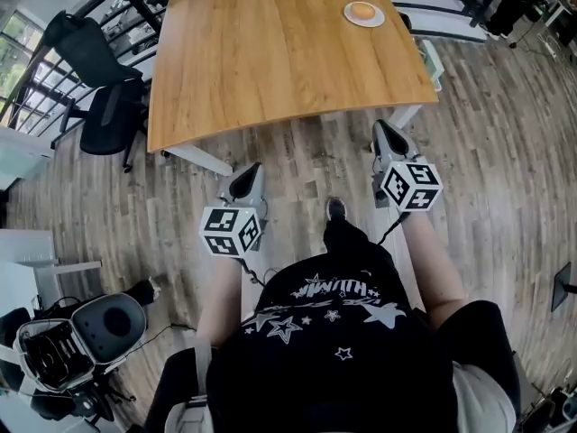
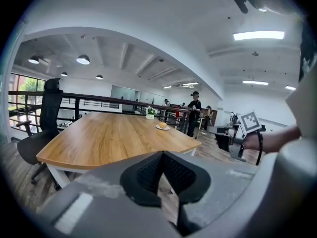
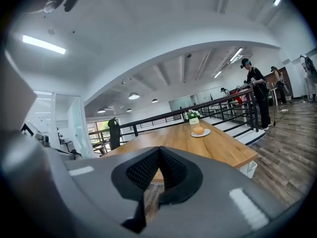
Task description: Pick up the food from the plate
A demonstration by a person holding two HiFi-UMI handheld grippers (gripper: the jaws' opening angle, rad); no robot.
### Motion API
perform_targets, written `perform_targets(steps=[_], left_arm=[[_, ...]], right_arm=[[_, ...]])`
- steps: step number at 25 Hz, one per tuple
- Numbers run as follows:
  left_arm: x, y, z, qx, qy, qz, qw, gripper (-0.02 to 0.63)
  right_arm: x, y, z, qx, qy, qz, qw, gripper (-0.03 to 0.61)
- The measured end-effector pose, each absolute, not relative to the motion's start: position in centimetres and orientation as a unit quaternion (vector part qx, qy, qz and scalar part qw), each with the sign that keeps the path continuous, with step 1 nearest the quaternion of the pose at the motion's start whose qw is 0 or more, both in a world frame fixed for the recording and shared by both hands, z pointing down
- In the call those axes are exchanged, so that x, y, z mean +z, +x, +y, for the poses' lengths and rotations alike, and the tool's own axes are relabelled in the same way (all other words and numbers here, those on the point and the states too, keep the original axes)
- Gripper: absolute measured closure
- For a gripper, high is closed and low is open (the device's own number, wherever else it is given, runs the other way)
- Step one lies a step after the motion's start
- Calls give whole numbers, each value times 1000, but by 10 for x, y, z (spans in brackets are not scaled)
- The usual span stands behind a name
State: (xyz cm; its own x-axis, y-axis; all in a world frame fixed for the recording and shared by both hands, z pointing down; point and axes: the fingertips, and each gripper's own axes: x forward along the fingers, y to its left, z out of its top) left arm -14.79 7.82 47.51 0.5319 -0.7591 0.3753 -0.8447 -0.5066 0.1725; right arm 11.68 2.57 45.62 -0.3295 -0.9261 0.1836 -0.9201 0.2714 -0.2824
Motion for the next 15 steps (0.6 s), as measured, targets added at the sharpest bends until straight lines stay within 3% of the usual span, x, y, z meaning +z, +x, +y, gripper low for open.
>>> perform_targets(steps=[15], left_arm=[[479,-97,-70,139,839,-497,171,612]], right_arm=[[465,158,-143,-186,-533,825,-3,580]])
